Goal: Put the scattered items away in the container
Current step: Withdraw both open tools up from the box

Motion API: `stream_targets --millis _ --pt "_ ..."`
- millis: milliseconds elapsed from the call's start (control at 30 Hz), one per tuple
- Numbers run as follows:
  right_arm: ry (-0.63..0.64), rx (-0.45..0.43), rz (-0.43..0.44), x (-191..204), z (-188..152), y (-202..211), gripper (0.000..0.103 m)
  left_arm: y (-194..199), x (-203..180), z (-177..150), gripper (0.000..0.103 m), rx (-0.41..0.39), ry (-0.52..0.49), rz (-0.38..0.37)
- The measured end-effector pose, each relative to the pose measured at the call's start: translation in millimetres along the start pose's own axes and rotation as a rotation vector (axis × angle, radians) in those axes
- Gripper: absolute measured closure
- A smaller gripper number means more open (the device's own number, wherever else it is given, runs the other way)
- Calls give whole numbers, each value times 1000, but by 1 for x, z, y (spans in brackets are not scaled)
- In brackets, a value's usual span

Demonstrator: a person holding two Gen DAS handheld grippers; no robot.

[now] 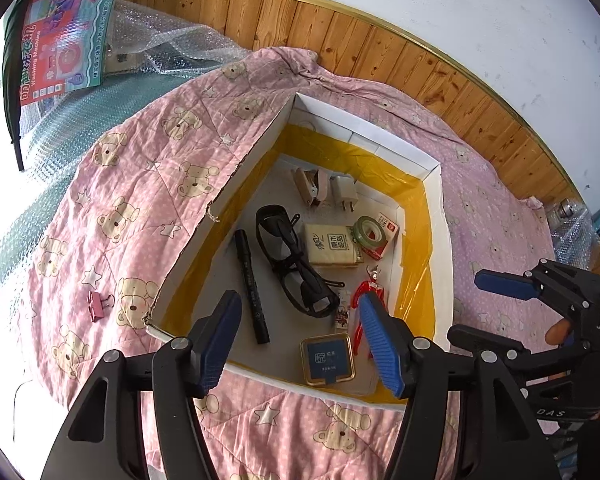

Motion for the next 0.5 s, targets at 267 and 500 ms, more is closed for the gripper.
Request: stream_targets --millis 267,500 --pt "33 79 16 -8 1 -4 43 8 -11 -6 31 48 -61 24" --pt "86 129 4 -10 12 -9 43 7 -18 -8 31 113 -105 23"
Point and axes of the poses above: each gripper's, at about its wrist camera, not at the fingertips, and y roughly against the way its jaws point, x to its left, z to its top, the point moved 4 cm from there along -y, roughly the way its jaws point, and after that the axes turned 8 degrees about -z, right-handed, at the moved point
